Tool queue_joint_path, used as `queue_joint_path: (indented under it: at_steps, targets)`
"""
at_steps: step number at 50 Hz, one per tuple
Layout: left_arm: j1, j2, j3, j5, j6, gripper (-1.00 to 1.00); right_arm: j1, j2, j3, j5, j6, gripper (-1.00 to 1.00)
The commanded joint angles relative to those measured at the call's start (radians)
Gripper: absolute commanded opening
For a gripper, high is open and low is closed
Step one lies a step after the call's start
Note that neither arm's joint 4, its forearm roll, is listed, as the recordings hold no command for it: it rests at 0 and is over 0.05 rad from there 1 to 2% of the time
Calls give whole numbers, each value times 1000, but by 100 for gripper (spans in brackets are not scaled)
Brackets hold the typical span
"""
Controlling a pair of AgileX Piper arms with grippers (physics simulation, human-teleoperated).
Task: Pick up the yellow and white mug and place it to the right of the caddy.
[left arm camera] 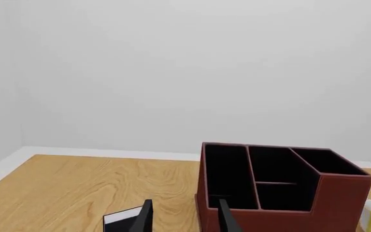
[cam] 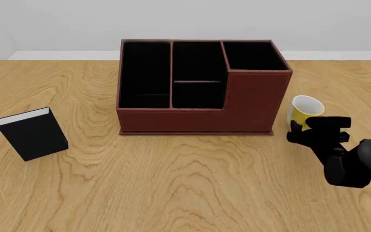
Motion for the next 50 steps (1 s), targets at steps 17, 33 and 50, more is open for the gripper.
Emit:
queue_joint_path:
  at_steps: [17,33,50]
  targets:
    - [-5,0,-28,15,0,100,9,-303,325,-85,18,100]
    - [-74,0,-45,20,-8,100,124,-1766,311,1134,-54,100]
    - [-116,-1,-152,117,78,100,533,-1994,-72,1736,15,100]
